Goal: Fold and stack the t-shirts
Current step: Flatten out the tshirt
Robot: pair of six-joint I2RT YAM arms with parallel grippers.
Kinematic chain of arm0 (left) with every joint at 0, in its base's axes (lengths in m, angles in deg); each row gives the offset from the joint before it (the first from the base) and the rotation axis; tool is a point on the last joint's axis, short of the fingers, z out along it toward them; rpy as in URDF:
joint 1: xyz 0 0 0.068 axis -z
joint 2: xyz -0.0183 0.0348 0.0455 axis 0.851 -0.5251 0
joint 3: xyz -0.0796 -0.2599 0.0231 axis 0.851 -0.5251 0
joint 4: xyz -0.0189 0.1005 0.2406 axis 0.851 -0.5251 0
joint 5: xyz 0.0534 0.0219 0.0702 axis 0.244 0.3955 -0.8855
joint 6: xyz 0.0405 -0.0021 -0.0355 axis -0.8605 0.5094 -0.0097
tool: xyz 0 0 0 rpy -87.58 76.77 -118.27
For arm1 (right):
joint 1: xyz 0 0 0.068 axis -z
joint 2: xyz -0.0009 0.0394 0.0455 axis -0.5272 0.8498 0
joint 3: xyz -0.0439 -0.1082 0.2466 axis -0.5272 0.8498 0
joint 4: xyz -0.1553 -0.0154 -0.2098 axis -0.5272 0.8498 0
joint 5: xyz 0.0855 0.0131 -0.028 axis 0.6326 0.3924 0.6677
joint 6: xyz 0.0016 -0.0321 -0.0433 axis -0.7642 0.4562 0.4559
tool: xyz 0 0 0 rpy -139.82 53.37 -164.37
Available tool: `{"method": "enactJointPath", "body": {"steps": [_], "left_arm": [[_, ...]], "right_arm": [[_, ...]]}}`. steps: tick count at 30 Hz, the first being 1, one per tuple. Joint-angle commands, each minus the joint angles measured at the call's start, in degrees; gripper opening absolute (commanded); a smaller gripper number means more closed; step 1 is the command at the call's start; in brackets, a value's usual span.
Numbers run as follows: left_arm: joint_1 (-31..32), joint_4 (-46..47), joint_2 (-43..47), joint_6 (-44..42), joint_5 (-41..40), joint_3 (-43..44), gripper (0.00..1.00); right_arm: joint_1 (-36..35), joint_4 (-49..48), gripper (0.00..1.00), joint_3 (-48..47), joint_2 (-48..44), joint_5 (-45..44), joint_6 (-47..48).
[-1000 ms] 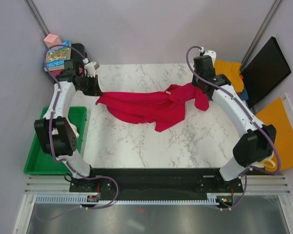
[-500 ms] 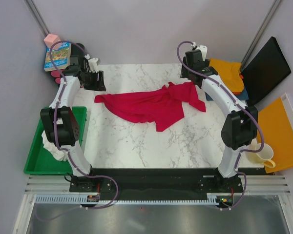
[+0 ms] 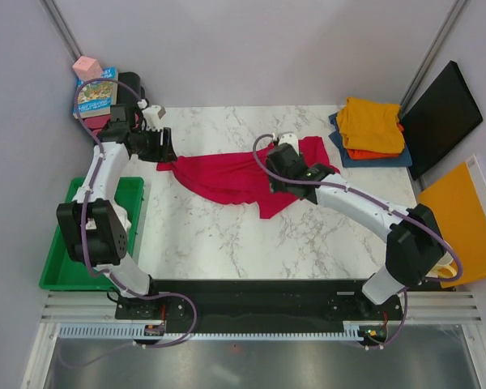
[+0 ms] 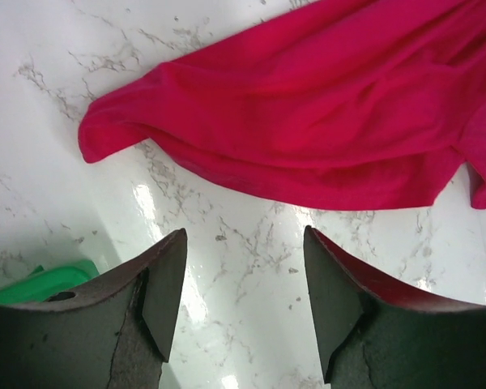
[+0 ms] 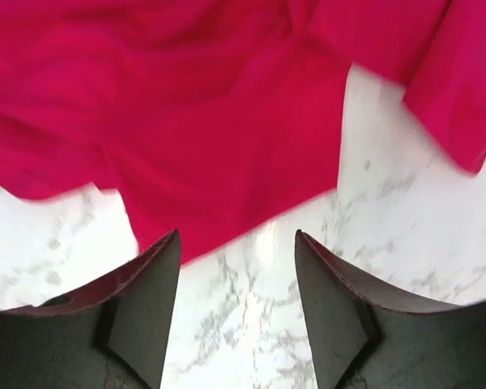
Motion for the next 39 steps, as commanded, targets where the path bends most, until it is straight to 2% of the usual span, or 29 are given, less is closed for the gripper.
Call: {"method": "enactJointPath", "body": {"steps": [1, 7, 17, 23, 34, 36, 37, 38, 39], "left_arm": [[0.3, 1.4, 4.8, -0.2, 2.4, -3.9, 0.66], [0.2, 0.9, 6.9, 0.0, 2.6, -7.5, 0.65], [0.2, 0.2, 9.0, -0.6, 2.4, -10.2, 0.64], [0.2, 0.0, 10.1, -1.4, 1.9, -11.4, 0.64], [0.3, 0.0, 9.2, -0.5, 2.8, -12.6, 0.64], [0.5, 0.0, 9.1, -0.3, 2.8, -12.9, 0.63], [0.5, 0.0, 9.1, -0.2, 2.8, -13.4, 0.64], [0.6, 0.0, 9.1, -0.3, 2.8, -13.6, 0.63], [0.6, 0.0, 9.3, -0.3, 2.6, -13.9, 0.63]], "right_arm": [[0.3, -1.2, 0.65, 9.1, -2.4, -1.5, -9.1], [2.5, -5.5, 0.64, 13.5, -1.3, -1.7, -15.7], [4.4, -13.9, 0.63, 12.4, 9.3, 1.0, -18.7], [8.1, -17.7, 0.62, 15.4, 8.7, 0.4, -21.8], [9.6, -18.6, 0.62, 17.2, 12.8, 5.2, -23.6], [9.6, -19.1, 0.56, 16.5, 14.1, 7.6, -23.1], [9.6, -19.3, 0.49, 16.1, 15.1, 8.1, -22.9], [9.6, -19.5, 0.32, 15.7, 15.4, 8.5, -22.8], [9.6, -19.7, 0.22, 15.6, 15.4, 8.5, -22.7]]}}
